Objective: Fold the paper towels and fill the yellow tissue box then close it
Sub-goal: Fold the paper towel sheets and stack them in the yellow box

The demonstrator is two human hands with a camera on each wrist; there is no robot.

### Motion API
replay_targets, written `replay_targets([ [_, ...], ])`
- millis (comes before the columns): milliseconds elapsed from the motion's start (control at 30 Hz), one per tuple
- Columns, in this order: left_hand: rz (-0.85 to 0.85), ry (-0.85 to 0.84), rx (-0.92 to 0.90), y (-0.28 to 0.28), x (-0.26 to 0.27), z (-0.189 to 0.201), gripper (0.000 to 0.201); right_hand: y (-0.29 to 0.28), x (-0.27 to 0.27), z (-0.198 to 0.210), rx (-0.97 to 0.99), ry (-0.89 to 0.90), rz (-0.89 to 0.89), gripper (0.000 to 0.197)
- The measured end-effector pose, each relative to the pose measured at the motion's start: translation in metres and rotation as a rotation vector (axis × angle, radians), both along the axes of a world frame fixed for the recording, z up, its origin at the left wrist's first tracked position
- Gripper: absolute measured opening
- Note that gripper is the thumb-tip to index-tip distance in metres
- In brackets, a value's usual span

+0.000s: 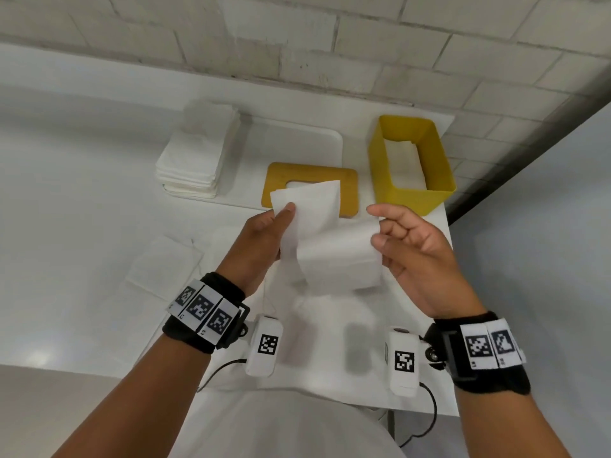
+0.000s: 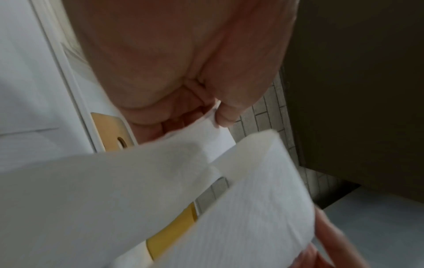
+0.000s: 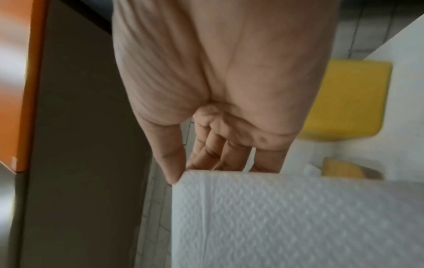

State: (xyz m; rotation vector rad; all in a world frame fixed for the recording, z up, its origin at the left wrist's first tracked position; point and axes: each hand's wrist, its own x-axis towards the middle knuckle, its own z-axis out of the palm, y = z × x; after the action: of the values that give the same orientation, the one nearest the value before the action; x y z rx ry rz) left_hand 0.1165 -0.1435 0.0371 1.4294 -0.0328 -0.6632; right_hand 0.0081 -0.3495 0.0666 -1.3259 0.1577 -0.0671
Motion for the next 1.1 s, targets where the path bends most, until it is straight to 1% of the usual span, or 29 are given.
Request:
replay_targets([
  [100,-0.04,0.044,-0.104,-0.001,-0.006,0.004,0.031,0.007,-0.001,0.015,0.092,-0.143,0.0,0.044],
  [167,-0.059,0.067,-0.164,0.001,-0.01,0.003,0.041,0.014,-0.001,0.023,0.081,-0.182,-0.034,0.037],
  [200,-0.067,0.082,-0.197,0.002,-0.012,0.004,0.048,0.017,0.0,0.025,0.012,-0.177,-0.074,0.033],
  [233,-0.075,0.098,-0.232,0.002,-0.014,0.004,0.052,0.02,0.002,0.023,-0.097,-0.152,-0.115,0.03],
  [267,-0.081,0.111,-0.261,0.001,-0.017,0.005,0.049,0.024,0.003,0.019,-0.207,-0.101,-0.142,0.03],
  [300,-0.08,0.121,-0.289,0.0,-0.019,0.006,0.042,0.027,0.004,0.014,-0.288,-0.044,-0.156,0.032],
  [333,-0.067,0.13,-0.311,-0.001,-0.02,0.008,0.036,0.031,0.005,0.008,-0.331,0.0,-0.172,0.035],
  [400,-0.052,0.153,-0.338,-0.001,-0.021,0.011,0.034,0.035,0.003,0.0,-0.34,0.032,-0.215,0.037],
  [600,-0.027,0.204,-0.428,-0.001,-0.021,0.011,0.039,0.037,0.003,-0.006,-0.271,0.008,-0.361,0.035],
  [800,-0.109,0.21,-0.431,-0.003,-0.021,0.021,0.057,0.035,0.006,-0.011,-0.251,0.012,-0.415,0.031],
  [867,-0.113,0.208,-0.435,-0.004,-0.022,0.018,0.053,0.034,0.007,-0.013,-0.26,0.016,-0.431,0.028],
  [1000,-0.098,0.188,-0.358,-0.007,-0.024,0.01,0.034,0.035,0.007,-0.016,-0.306,0.008,-0.439,0.026],
  [1033,-0.099,0.176,-0.341,-0.008,-0.024,0.008,0.033,0.035,0.007,-0.017,-0.301,0.009,-0.449,0.026],
  [1100,-0.089,0.161,-0.325,-0.009,-0.026,0.005,0.04,0.035,0.007,-0.018,-0.278,0.012,-0.466,0.027],
])
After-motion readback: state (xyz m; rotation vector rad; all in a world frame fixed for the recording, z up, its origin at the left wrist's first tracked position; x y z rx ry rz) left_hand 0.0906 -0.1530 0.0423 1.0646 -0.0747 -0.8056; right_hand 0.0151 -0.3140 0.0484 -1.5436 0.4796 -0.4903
